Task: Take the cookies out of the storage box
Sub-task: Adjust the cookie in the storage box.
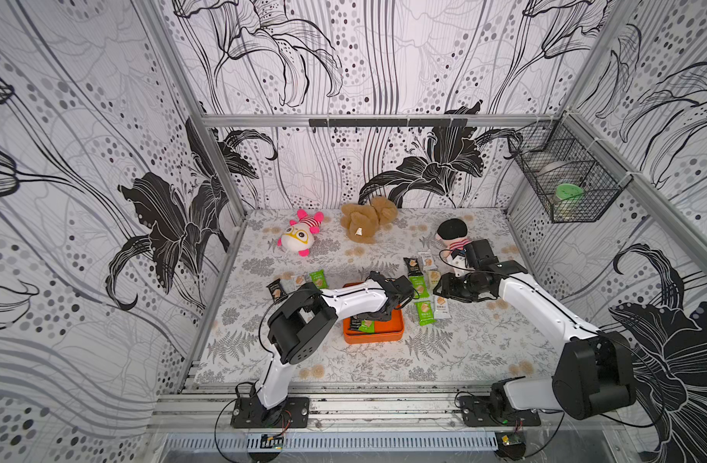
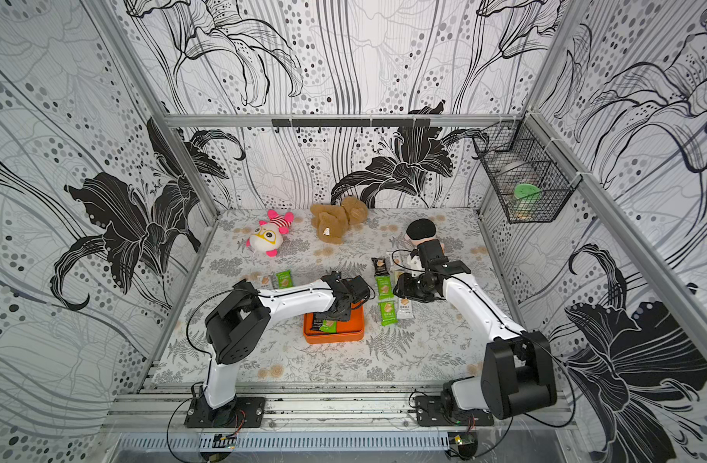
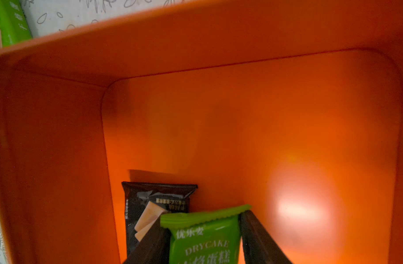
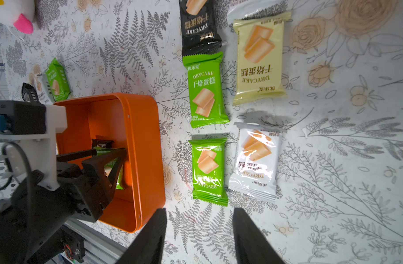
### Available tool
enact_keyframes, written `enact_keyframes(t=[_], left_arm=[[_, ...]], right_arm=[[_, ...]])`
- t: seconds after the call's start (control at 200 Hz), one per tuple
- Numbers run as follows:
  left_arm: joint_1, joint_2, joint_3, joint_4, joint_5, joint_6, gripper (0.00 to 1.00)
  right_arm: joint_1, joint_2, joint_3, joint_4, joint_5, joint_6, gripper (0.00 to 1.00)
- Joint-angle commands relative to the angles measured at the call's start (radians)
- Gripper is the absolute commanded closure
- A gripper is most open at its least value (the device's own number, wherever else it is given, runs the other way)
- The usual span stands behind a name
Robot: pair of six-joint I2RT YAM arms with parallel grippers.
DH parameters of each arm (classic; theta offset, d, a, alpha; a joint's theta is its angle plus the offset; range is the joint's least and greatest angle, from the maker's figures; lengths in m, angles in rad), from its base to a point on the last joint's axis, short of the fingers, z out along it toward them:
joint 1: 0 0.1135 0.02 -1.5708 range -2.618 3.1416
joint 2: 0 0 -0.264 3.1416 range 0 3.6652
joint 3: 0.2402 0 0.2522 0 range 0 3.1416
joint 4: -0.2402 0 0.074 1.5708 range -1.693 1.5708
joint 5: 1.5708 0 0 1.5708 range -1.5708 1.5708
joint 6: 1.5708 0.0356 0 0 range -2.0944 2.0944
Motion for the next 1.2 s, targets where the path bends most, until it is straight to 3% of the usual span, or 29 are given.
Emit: enact_keyframes(t=[0.0, 1.021, 1.071, 1.191], left_arm=[[0.013, 0.037, 0.041, 0.04, 0.04, 0.026, 0.5], [0.085, 0.049, 0.142, 0.036, 0.079, 0.113, 0.56], [0.085, 0.049, 0.143, 0.032, 0.083, 0.113, 0.52], [0.079, 0.041, 0.164, 0.003, 0.085, 0.109, 0.31]], right_arm=[[-0.006, -0.011, 0.027, -0.032, 0.023, 0.017, 0.48], [-0.006, -0.029, 0.018, -0.018, 0.032, 0.066, 0.48], [-0.006, -0.027, 0.019, -0.017, 0.033, 0.067, 0.48], [-0.006, -0.027, 0.02, -0.014, 0.032, 0.071, 0.47]])
